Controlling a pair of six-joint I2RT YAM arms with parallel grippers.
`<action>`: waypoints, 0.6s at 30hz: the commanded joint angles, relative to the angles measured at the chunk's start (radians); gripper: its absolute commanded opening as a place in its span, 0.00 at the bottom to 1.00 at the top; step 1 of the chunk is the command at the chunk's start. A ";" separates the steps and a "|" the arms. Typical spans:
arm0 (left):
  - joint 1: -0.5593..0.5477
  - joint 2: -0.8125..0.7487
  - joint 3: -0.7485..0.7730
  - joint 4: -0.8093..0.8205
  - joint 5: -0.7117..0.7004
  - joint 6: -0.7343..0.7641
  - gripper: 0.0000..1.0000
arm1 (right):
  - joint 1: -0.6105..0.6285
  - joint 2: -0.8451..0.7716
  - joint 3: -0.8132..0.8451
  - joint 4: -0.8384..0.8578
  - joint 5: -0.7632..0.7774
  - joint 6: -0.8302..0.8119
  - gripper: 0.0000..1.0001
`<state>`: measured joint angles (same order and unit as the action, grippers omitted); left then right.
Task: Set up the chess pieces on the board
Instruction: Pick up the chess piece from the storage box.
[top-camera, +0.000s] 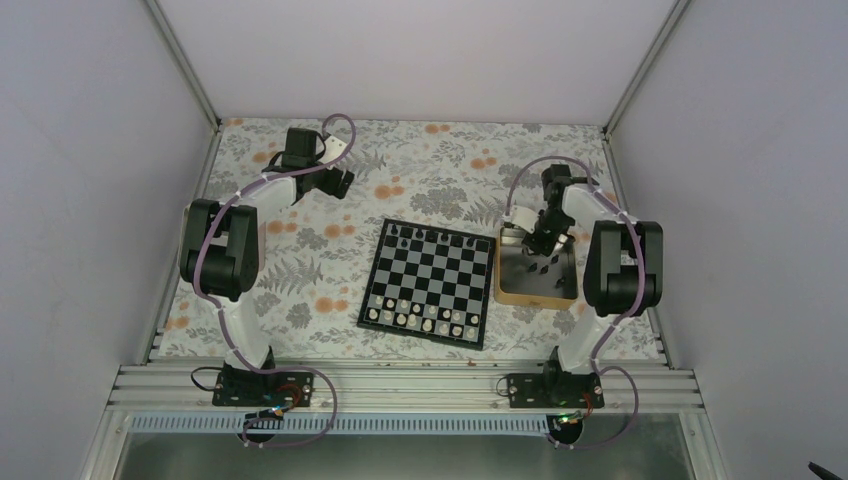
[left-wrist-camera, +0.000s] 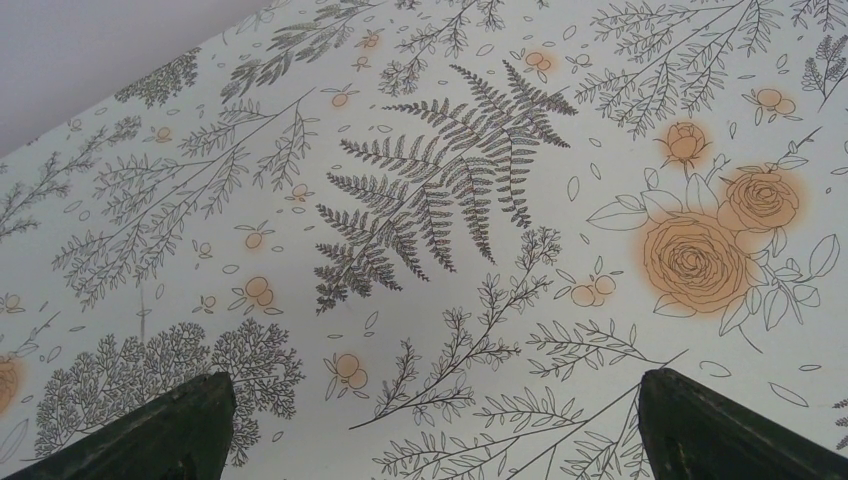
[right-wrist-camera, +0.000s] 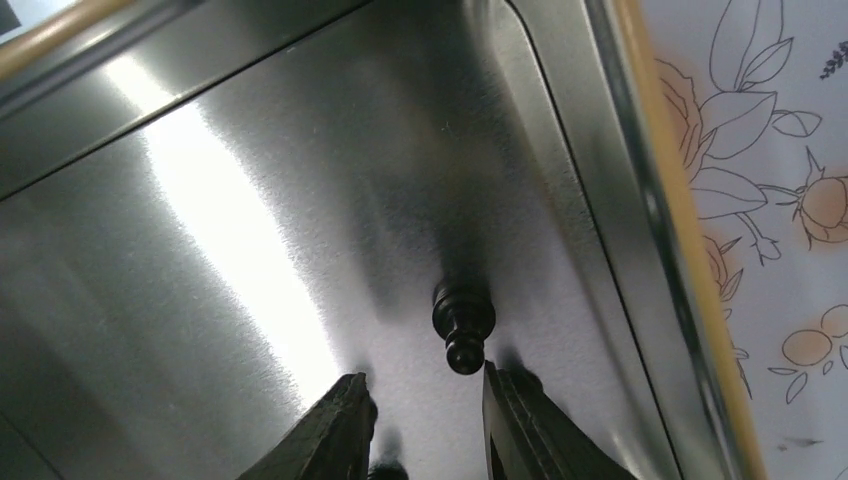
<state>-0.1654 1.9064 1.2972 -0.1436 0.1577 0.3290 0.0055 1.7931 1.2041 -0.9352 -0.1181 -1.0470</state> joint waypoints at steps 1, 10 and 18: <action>0.004 0.008 0.007 0.024 0.003 -0.001 1.00 | 0.009 0.023 0.033 0.020 -0.026 -0.007 0.32; 0.004 0.015 0.008 0.025 0.014 -0.001 1.00 | 0.024 0.052 0.052 0.029 -0.020 0.002 0.26; 0.005 0.015 0.002 0.026 0.017 0.001 1.00 | 0.031 0.039 0.070 0.001 -0.014 0.008 0.07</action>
<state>-0.1654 1.9083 1.2972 -0.1436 0.1589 0.3294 0.0261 1.8351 1.2430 -0.9154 -0.1196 -1.0428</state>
